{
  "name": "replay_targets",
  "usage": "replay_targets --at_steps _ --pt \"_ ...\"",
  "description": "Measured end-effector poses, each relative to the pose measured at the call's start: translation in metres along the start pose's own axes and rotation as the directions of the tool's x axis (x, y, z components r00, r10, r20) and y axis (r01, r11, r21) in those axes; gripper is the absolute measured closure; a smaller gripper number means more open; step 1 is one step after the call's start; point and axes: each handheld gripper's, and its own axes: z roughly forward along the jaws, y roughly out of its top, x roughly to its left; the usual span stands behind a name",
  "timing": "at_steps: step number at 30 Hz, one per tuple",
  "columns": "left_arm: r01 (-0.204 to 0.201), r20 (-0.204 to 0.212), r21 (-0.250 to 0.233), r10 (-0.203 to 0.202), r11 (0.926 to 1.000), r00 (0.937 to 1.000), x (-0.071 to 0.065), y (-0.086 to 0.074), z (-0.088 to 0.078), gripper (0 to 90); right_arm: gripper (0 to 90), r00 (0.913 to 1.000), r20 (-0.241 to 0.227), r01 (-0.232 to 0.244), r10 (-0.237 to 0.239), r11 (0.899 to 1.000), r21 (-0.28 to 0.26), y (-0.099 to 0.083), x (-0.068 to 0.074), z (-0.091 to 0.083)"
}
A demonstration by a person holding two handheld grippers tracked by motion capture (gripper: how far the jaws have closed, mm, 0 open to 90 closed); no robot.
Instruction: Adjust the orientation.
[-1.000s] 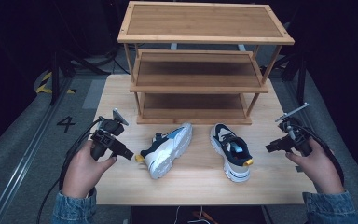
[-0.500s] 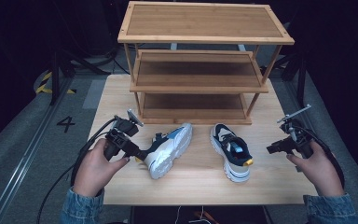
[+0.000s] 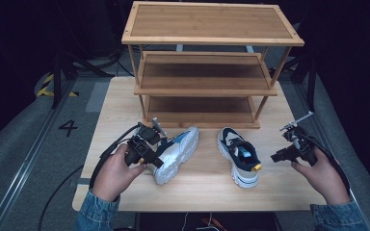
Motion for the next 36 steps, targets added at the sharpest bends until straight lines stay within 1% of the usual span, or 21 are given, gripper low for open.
replay_targets --at_steps 2,4,5,8,10,11,12,13,16,19,20,22,23,24,25,27,28,30,32,33,36 --pt "-0.001 -0.005 -0.001 0.001 1.0 1.0 -0.001 0.001 0.003 81.1 62.6 1.0 0.0 -0.001 0.001 1.0 0.001 0.0 0.0 0.0" --pt "-0.004 -0.005 0.011 0.004 0.9999 1.0 -0.001 0.005 0.007 82.3 62.6 1.0 0.0 -0.004 0.004 1.0 0.004 -0.001 0.0 0.0" --pt "-0.013 -0.008 0.013 0.013 0.9998 0.9999 0.0 0.006 0.009 83.4 62.6 1.0 0.0 -0.001 0.001 1.0 0.004 -0.001 0.0 0.0" --pt "-0.009 -0.013 0.009 0.009 0.9999 0.9999 0.001 0.009 0.014 86.6 62.8 1.0 0.0 -0.002 0.002 1.0 0.004 -0.001 0.001 0.001" --pt "-0.008 -0.008 0.018 0.008 0.9998 0.9999 0.001 0.011 0.017 88.5 62.8 1.0 -0.003 -0.002 0.002 1.0 0.009 -0.001 0.001 0.003" --pt "-0.015 -0.014 0.016 0.016 0.9998 0.9998 0.001 0.012 0.018 89.1 62.8 1.0 -0.003 -0.001 0.001 1.0 0.015 -0.001 0.001 0.004" --pt "-0.01 -0.017 0.018 0.011 0.9998 0.9998 0.0 0.012 0.019 89.4 62.8 1.0 -0.002 0.002 -0.002 1.0 0.018 0.0 0.002 0.005" --pt "-0.015 -0.013 0.01 0.015 0.9998 0.9998 0.001 0.013 0.019 89.5 62.8 1.0 -0.002 0.002 -0.002 1.0 0.02 0.0 0.002 0.006" --pt "-0.018 -0.009 0.009 0.018 0.9998 0.9998 0.002 0.013 0.019 89.5 62.7 1.0 -0.002 0.004 -0.004 1.0 0.022 0.0 0.003 0.007" --pt "-0.011 -0.011 0.005 0.011 0.9999 0.9999 0.001 0.013 0.02 89.5 62.7 1.0 0.0 0.003 -0.003 1.0 0.022 -0.001 0.002 0.007" --pt "-0.014 -0.016 0.012 0.014 0.9998 0.9998 -0.001 0.013 0.02 89.5 62.6 1.0 0.001 0.0 -0.001 1.0 0.022 -0.001 0.002 0.006" --pt "-0.019 -0.015 0.006 0.019 0.9998 0.9997 -0.003 0.013 0.021 89.6 62.6 1.0 -0.001 0.0 0.0 1.0 0.02 -0.001 0.002 0.006" --pt "-0.02 -0.011 0.016 0.02 0.9997 0.9997 -0.004 0.014 0.02 89.5 62.5 1.0 -0.001 0.001 -0.001 1.0 0.019 -0.001 0.003 0.006" --pt "-0.022 -0.007 0.011 0.022 0.9997 0.9997 -0.005 0.014 0.021 89.5 62.4 1.0 -0.001 0.002 -0.002 1.0 0.019 -0.001 0.003 0.006" --pt "-0.026 0.001 0.018 0.026 0.9995 0.9997 -0.007 0.014 0.021 89.5 62.3 1.0 0.0 0.002 -0.002 1.0 0.019 -0.001 0.003 0.006" --pt "-0.04 0.019 0.013 0.04 0.9991 0.999 -0.011 0.015 0.023 89.5 62.2 1.0 -0.001 0.002 -0.002 1.0 0.02 -0.001 0.003 0.006" --pt "-0.038 0.028 0.02 0.037 0.9991 0.9989 -0.015 0.016 0.024 89.5 62.2 1.0 -0.001 0.004 -0.004 1.0 0.02 -0.001 0.004 0.006" --pt "-0.054 0.038 0.026 0.052 0.9982 0.9979 -0.021 0.019 0.028 89.5 62.0 1.0 0.0 0.004 -0.004 1.0 0.02 -0.001 0.004 0.006" --pt "-0.067 0.042 0.045 0.065 0.9967 0.997 -0.027 0.021 0.03 89.4 61.8 1.0 -0.001 0.002 -0.002 1.0 0.019 -0.002 0.003 0.005" --pt "-0.075 0.044 0.045 0.074 0.9962 0.9963 -0.03 0.022 0.032 89.4 61.6 1.0 -0.003 0.0 0.0 1.0 0.018 -0.002 0.003 0.005" --pt "-0.078 0.048 0.057 0.076 0.9953 0.996 -0.037 0.025 0.037 89.4 61.4 1.0 -0.002 0.0 0.0 1.0 0.017 -0.002 0.002 0.005"
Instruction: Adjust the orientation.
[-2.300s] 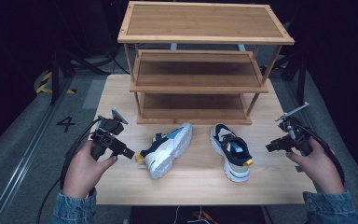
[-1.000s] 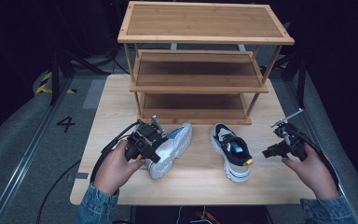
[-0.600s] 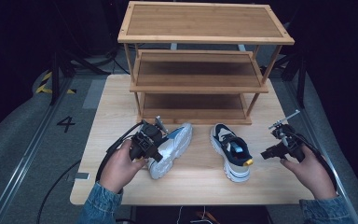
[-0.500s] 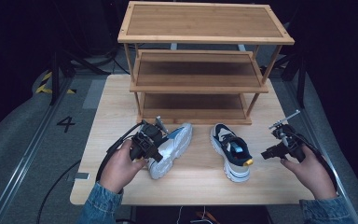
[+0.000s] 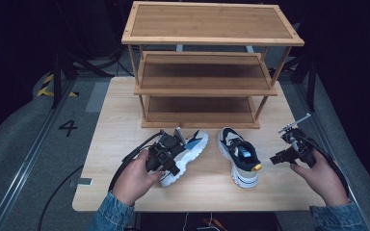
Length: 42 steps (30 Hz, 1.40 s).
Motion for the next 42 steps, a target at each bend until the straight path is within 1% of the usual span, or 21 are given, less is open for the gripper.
replay_targets --at_steps 1,2,5,6,10,11,12,15,18,20,22,23,24,26,27,29,31,32,36,38,42 --pt "-0.009 0.001 -0.001 0.009 1.0 1.0 -0.001 0.001 0.002 89.4 61.3 1.0 0.0 0.0 0.0 1.0 0.0 0.0 0.0 0.0" --pt "-0.004 0.004 0.008 0.004 1.0 1.0 -0.003 0.002 0.004 89.4 61.2 1.0 0.0 0.001 -0.001 1.0 -0.001 0.0 0.0 0.0" --pt "-0.028 0.024 0.023 0.028 0.9993 0.9993 -0.008 0.006 0.012 89.3 61.1 1.0 0.0 0.002 -0.002 1.0 -0.001 0.0 0.001 0.0" --pt "-0.036 0.025 0.04 0.035 0.9986 0.9991 -0.01 0.008 0.014 89.3 61.0 1.0 0.001 0.002 -0.002 1.0 -0.001 0.0 0.0 0.0" --pt "-0.052 0.034 0.068 0.05 0.9963 0.9982 -0.02 0.013 0.027 89.2 60.9 1.0 0.0 0.001 -0.001 1.0 -0.001 0.0 0.0 0.0" --pt "-0.061 0.044 0.08 0.058 0.995 0.9974 -0.022 0.015 0.03 89.3 60.9 1.0 0.0 0.001 -0.001 1.0 -0.001 0.0 0.0 -0.001" --pt "-0.073 0.036 0.081 0.071 0.9941 0.9969 -0.025 0.016 0.034 89.5 60.8 1.0 0.0 0.002 -0.002 1.0 0.0 0.0 0.0 -0.001" --pt "-0.074 0.018 0.088 0.072 0.9934 0.9972 -0.031 0.018 0.037 89.5 60.9 1.0 0.0 0.003 -0.003 1.0 -0.001 -0.001 0.0 -0.001" --pt "-0.084 0.04 0.101 0.08 0.9914 0.996 -0.037 0.019 0.04 89.3 60.9 1.0 -0.002 0.001 -0.001 1.0 0.001 -0.001 0.0 -0.001" --pt "-0.09 0.048 0.099 0.086 0.991 0.9952 -0.04 0.019 0.04 89.0 60.9 1.0 -0.002 0.001 -0.001 1.0 0.001 -0.001 0.0 -0.001" --pt "-0.11 0.061 0.095 0.104 0.9894 0.9927 -0.044 0.019 0.038 86.4 60.9 1.0 -0.002 0.002 -0.002 1.0 0.0 -0.001 0.0 -0.001" --pt "-0.126 0.058 0.101 0.121 0.9869 0.991 -0.046 0.019 0.035 84.4 60.9 1.0 -0.001 0.0 0.0 1.0 0.001 -0.001 0.0 -0.001" --pt "-0.124 0.064 0.087 0.118 0.9885 0.9909 -0.049 0.018 0.033 83.8 60.8 1.0 -0.003 0.0 0.0 1.0 0.0 -0.001 0.0 -0.001" --pt "-0.132 0.069 0.078 0.127 0.9882 0.9895 -0.052 0.017 0.03 82.9 60.7 1.0 -0.003 -0.001 0.001 1.0 -0.001 -0.001 -0.001 -0.001" --pt "-0.134 0.066 0.073 0.129 0.9883 0.9894 -0.052 0.017 0.028 82.3 60.7 1.0 -0.002 0.0 0.0 1.0 0.001 -0.001 0.0 -0.001" --pt "-0.13 0.082 0.059 0.125 0.9897 0.9888 -0.051 0.016 0.023 80.9 60.5 1.0 -0.002 0.0 0.0 1.0 0.002 -0.001 0.0 -0.001" --pt "-0.134 0.074 0.031 0.132 0.9904 0.9885 -0.049 0.014 0.014 79.1 60.3 1.0 -0.003 -0.001 0.001 1.0 -0.001 -0.002 0.0 -0.001" --pt "-0.129 0.061 0.013 0.128 0.9916 0.9899 -0.05 0.013 0.009 78.8 60.3 1.0 -0.003 -0.002 0.002 1.0 -0.001 -0.002 0.0 -0.001" --pt "-0.136 0.012 -0.036 0.137 0.99 0.9905 -0.052 0.012 -0.007 74.5 59.9 1.0 -0.001 -0.009 0.009 1.0 0.0 -0.005 -0.002 -0.001" --pt "-0.124 -0.019 -0.049 0.124 0.991 0.9921 -0.05 0.012 -0.012 71.6 59.7 0.9999 0.0 -0.015 0.015 1.0 0.001 -0.007 -0.002 -0.002" --pt "-0.085 -0.081 -0.091 0.078 0.9922 0.9937 -0.038 0.014 -0.018 69.2 58.9 0.9997 0.001 -0.024 0.024 1.0 -0.002 -0.012 -0.004 -0.003"
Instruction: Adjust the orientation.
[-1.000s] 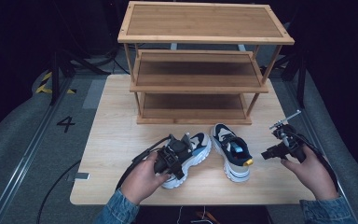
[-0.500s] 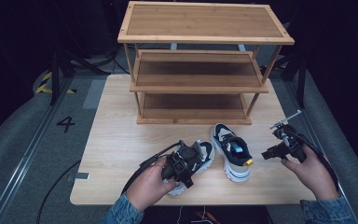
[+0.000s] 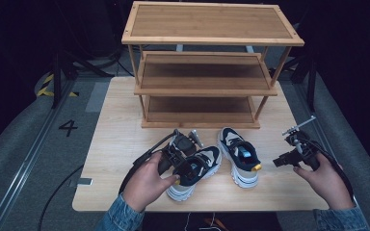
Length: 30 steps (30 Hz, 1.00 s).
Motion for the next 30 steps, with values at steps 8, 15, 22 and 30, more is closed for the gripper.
replay_targets --at_steps 8,15,22,30 --pt "0.072 -0.082 0.029 -0.069 0.997 0.9943 0.025 0.012 0.023 57.9 58.4 0.9993 0.001 -0.037 0.037 0.999 -0.006 -0.012 -0.006 -0.003" --pt "0.108 -0.105 0.052 -0.102 0.9928 0.9892 0.035 0.017 0.036 66.9 58.3 0.9988 -0.001 -0.048 0.048 0.999 -0.003 -0.017 -0.008 -0.003" --pt "0.087 -0.129 0.033 -0.082 0.9957 0.9883 0.036 0.016 0.036 74.3 58.3 0.999 0.0 -0.045 0.045 0.999 0.001 -0.016 -0.007 -0.001" --pt "0.139 -0.178 0.002 -0.137 0.9903 0.9745 0.048 0.009 0.025 77.0 58.5 0.9992 0.001 -0.04 0.04 0.999 0.002 -0.014 -0.006 -0.001"
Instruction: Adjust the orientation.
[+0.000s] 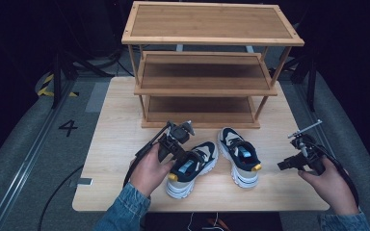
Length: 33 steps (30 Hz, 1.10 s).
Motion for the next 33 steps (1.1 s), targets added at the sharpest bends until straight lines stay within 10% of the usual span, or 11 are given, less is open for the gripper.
replay_targets --at_steps 12,19,26,30,33 --pt "0.155 -0.04 -0.06 -0.157 0.9861 0.9867 0.055 -0.007 -0.002 76.4 58.4 1.0 0.002 -0.006 0.006 1.0 0.009 -0.001 0.0 0.003" --pt "0.193 0.054 -0.085 -0.188 0.9776 0.9806 0.061 -0.014 -0.007 67.0 58.0 1.0 0.002 -0.004 0.004 1.0 0.011 -0.001 0.0 0.003" --pt "0.244 0.019 -0.12 -0.243 0.9624 0.9697 0.07 -0.04 -0.037 63.5 57.8 1.0 -0.004 0.006 -0.006 1.0 0.0 0.006 0.0 0.001" --pt "0.282 0.009 -0.011 -0.282 0.9594 0.9595 0.079 -0.053 -0.027 71.0 57.9 0.9997 -0.006 0.023 -0.023 1.0 0.004 0.013 0.003 0.003" --pt "0.259 0.032 0.071 -0.262 0.9632 0.9645 0.078 -0.057 -0.01 73.9 57.9 0.999 -0.012 0.042 -0.042 0.999 0.005 0.02 0.007 0.005"
